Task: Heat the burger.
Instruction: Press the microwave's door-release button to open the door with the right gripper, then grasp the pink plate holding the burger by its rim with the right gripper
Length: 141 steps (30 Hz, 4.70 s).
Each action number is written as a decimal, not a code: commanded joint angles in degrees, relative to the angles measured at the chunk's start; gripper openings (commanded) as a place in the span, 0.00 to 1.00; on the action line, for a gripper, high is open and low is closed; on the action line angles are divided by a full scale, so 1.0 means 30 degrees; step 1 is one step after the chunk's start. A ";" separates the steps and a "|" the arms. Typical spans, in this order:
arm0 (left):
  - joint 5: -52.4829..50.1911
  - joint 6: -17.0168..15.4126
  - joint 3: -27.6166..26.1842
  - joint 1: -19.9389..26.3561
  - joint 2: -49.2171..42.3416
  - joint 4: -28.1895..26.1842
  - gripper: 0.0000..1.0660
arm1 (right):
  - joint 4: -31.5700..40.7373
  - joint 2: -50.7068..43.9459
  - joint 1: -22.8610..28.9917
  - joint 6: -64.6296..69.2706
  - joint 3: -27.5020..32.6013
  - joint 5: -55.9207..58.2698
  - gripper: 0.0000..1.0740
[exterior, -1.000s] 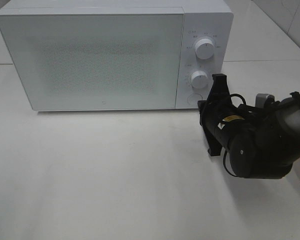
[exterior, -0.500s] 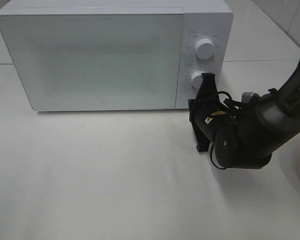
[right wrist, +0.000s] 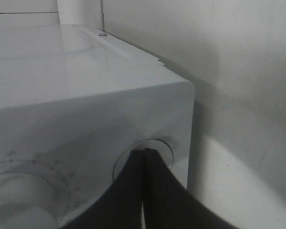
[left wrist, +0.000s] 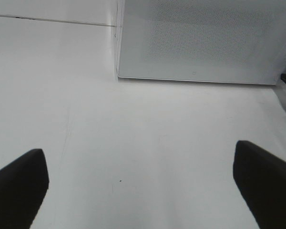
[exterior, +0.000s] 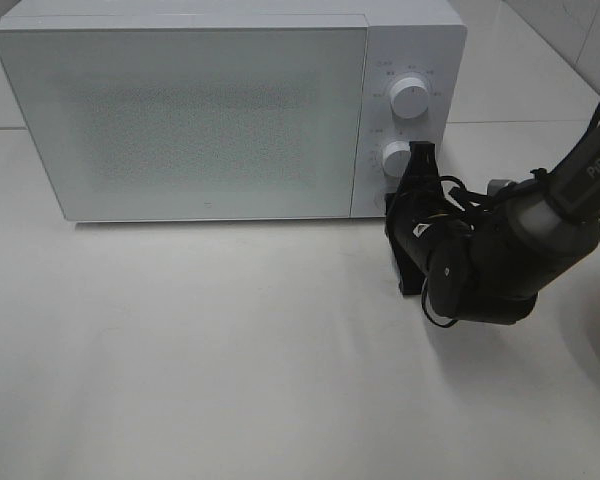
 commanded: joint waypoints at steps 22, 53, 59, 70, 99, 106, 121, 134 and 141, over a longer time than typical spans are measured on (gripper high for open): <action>-0.0115 0.0000 0.0057 0.0076 -0.0325 -0.0019 0.92 | -0.0497 0.0000 -0.0458 -0.0019 -0.1146 0.0057 0.00; -0.0115 0.0000 0.0057 0.0076 -0.0325 -0.0019 0.92 | 0.0153 0.1280 -0.0688 -0.1394 -0.3801 -0.0821 0.00; -0.0115 0.0000 0.0057 0.0076 -0.0325 -0.0019 0.92 | 0.0325 0.1280 -0.0688 -0.1528 -0.3782 -0.0401 0.00; -0.0115 0.0000 0.0057 0.0076 -0.0325 -0.0019 0.92 | 0.0286 0.1184 -0.0649 -0.1490 -0.3705 0.0477 0.00; -0.0115 0.0000 0.0057 0.0076 -0.0325 -0.0019 0.92 | -0.0745 -0.2750 -0.0611 -0.0859 0.2330 0.3113 0.00; -0.0115 0.0000 0.0057 0.0076 -0.0325 -0.0019 0.92 | -0.1967 -0.5004 -0.0611 -0.1089 0.4240 0.3648 0.00; -0.0115 0.0000 0.0057 0.0076 -0.0325 -0.0019 0.92 | -0.4717 -0.9721 -0.0668 -0.4068 0.5577 1.0084 0.00; -0.0115 0.0000 0.0057 0.0076 -0.0325 -0.0019 0.92 | -0.4717 -1.2395 -0.0668 -1.1154 0.5539 1.5775 0.00; -0.0115 0.0000 0.0057 0.0076 -0.0325 -0.0019 0.92 | -0.4717 -1.3159 -0.0668 -1.6138 0.4412 2.0607 0.01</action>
